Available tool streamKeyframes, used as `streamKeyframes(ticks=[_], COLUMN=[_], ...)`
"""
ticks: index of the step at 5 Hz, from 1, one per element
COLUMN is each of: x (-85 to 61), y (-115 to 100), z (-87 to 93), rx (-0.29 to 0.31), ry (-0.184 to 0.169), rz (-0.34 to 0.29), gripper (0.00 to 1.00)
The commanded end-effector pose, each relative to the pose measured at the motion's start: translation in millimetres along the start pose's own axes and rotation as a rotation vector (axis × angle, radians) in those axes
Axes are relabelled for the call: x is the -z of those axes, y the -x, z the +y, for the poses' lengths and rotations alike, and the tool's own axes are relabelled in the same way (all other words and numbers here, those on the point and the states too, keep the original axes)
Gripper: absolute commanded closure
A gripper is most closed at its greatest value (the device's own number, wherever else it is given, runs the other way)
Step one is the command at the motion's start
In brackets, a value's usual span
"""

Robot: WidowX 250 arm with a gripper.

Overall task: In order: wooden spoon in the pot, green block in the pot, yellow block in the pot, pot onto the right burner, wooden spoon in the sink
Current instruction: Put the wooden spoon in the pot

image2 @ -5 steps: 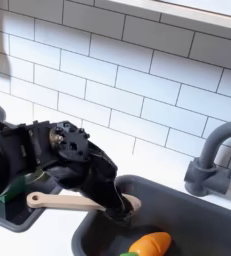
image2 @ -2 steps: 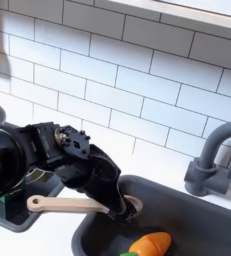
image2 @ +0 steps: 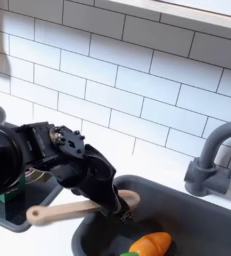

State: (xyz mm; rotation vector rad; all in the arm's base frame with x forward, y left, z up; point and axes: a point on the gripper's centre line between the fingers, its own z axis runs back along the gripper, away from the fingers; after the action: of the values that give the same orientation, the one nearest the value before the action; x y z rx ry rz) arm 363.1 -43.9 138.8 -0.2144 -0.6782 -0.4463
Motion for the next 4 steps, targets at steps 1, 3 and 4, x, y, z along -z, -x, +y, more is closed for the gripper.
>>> streamKeyframes(ticks=[1,3,4], x=[0.9,4.0,1.7], y=[-4.1,-1.3,-5.3], z=[2.6,-1.1,-4.6], rx=[0.004,0.009,0.008], ry=[-0.002,0.008,0.018], rz=[-0.008,0.009,-0.009], gripper=[1.00,1.00,1.00])
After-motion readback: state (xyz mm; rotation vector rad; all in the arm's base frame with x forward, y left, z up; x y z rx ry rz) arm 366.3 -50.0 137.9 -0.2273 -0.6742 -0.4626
